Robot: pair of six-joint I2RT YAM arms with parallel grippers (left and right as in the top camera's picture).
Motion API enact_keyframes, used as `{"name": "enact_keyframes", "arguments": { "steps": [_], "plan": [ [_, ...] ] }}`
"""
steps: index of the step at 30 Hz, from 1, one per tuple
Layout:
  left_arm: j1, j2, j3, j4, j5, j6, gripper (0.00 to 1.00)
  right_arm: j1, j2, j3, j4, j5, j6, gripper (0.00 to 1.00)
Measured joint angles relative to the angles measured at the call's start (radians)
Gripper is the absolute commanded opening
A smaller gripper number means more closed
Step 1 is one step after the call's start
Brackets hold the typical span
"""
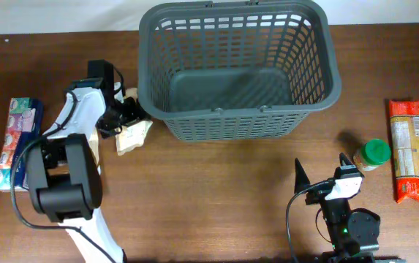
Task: Pack container
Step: 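Reach the left gripper to the crumpled cream pouch and grasp it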
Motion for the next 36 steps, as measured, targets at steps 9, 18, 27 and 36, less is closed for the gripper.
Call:
{"name": "enact_keyframes", "arguments": {
  "steps": [9, 18, 27, 36],
  "plan": [
    [0.000, 0.023, 0.003, 0.016, -0.018, 0.024, 0.99, 0.000, 0.000, 0.000, 0.000, 0.000, 0.001, 0.99],
    [-0.002, 0.044, 0.015, 0.015, -0.038, 0.030, 0.59, 0.000, 0.000, 0.000, 0.000, 0.000, 0.001, 0.99],
    [0.002, 0.052, 0.028, 0.020, -0.044, 0.039, 0.02, 0.000, 0.000, 0.000, 0.000, 0.000, 0.001, 0.99],
    [0.002, 0.052, 0.028, 0.019, -0.043, 0.039, 0.02, 0.000, 0.000, 0.000, 0.000, 0.000, 0.000, 0.99]
  ]
}}
